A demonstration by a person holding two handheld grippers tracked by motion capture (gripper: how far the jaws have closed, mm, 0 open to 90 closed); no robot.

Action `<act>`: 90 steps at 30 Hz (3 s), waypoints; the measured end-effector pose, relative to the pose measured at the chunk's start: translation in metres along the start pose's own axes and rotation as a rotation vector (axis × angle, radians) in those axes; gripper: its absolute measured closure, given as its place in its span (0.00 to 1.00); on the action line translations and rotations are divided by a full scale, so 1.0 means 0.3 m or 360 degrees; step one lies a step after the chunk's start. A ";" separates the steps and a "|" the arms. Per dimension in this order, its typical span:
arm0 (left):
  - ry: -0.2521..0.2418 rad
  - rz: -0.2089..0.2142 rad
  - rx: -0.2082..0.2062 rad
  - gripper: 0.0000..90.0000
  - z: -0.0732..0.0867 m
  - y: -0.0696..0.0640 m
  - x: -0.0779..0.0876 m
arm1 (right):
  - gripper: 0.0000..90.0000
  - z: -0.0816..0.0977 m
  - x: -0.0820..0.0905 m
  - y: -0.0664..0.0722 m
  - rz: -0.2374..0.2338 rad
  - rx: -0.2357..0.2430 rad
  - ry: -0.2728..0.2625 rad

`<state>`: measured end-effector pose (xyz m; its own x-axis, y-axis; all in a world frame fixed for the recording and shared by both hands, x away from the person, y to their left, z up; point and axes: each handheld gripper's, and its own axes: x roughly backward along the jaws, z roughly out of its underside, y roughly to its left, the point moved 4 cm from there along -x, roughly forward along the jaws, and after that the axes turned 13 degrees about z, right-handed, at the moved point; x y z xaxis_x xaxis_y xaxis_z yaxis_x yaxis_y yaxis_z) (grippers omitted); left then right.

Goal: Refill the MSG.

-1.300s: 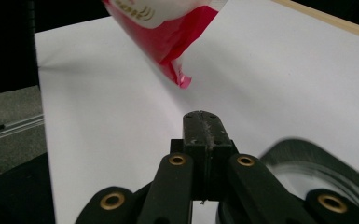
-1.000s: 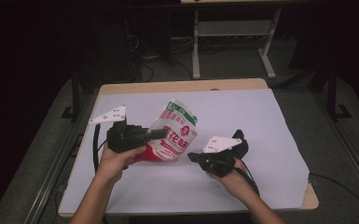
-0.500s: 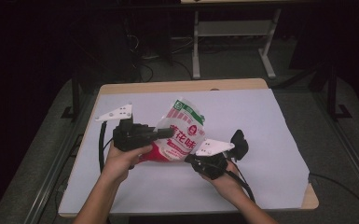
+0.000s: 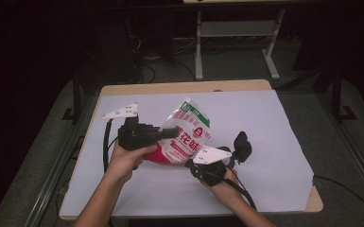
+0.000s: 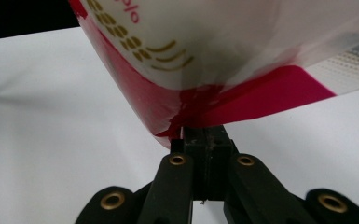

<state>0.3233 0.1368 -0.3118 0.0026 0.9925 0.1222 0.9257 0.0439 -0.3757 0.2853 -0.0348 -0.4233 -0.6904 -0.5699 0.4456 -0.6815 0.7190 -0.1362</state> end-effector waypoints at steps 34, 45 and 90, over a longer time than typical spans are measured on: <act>0.0324 -0.0074 0.0073 1.00 -0.066 0.029 -0.109 | 1.00 0.019 0.004 0.045 0.0098 0.0089 -0.0070; 0.0357 -0.0085 0.0079 1.00 -0.065 0.036 -0.113 | 1.00 0.023 0.002 0.059 0.0067 0.0102 -0.0077; 0.0568 -0.0096 0.0047 1.00 -0.084 0.030 -0.162 | 1.00 0.028 -0.007 0.048 -0.0212 -0.0123 -0.0040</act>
<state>0.3409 0.0862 -0.2979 0.0847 0.8860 0.4559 0.9168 0.1099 -0.3838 0.2748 -0.0265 -0.4336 -0.6018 -0.6714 0.4326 -0.7473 0.6644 -0.0084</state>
